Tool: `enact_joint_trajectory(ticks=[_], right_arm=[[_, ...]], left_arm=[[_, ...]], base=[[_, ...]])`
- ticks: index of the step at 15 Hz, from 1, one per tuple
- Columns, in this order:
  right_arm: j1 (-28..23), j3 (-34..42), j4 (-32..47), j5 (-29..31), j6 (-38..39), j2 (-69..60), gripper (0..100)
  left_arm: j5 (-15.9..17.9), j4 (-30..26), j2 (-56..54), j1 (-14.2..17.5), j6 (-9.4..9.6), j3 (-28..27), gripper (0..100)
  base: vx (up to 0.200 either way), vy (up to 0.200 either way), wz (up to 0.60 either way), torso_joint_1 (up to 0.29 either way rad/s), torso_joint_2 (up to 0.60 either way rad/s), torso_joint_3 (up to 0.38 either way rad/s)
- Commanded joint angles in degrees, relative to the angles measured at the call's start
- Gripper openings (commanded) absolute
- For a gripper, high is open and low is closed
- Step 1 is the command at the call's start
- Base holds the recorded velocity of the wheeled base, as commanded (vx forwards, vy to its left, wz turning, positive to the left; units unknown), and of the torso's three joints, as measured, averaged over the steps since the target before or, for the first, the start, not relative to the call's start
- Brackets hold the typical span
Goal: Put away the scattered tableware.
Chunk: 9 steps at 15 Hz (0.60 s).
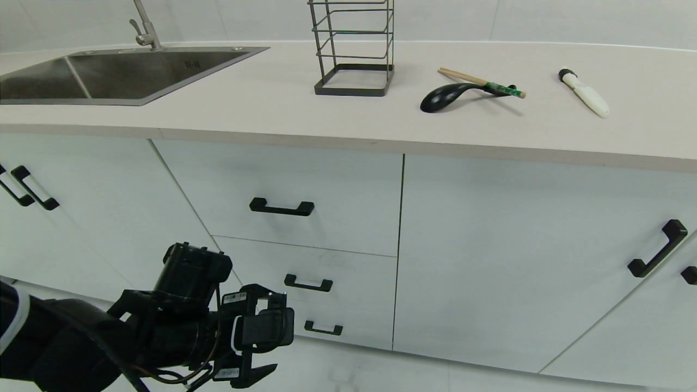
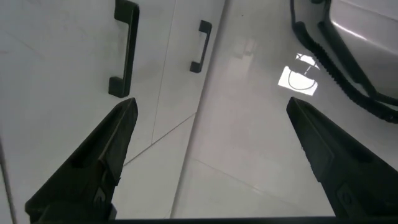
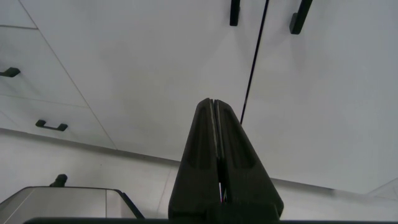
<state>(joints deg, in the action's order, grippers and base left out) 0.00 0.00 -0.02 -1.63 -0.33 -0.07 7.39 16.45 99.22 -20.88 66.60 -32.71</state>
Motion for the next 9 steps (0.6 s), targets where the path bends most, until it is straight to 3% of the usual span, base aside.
enact_joint_trajectory(ticks=[1,4,9], right_arm=[[0.0,0.0,0.02,-0.04,-0.02,0.07,0],[0.0,0.0,-0.06,-0.04,-0.02,0.07,0],[0.0,0.0,-0.06,-0.04,-0.02,0.07,0]], left_arm=[[0.17,0.08,2.82,0.67,0.11,-0.87,100],[0.26,1.31,6.25,0.67,0.29,-2.89,100],[1.23,13.44,12.23,0.67,-0.06,-2.54,100]], base=[[0.0,0.0,0.0,0.0,0.0,0.0],[0.0,0.0,0.0,0.0,0.0,0.0],[0.0,0.0,0.0,0.0,0.0,0.0]])
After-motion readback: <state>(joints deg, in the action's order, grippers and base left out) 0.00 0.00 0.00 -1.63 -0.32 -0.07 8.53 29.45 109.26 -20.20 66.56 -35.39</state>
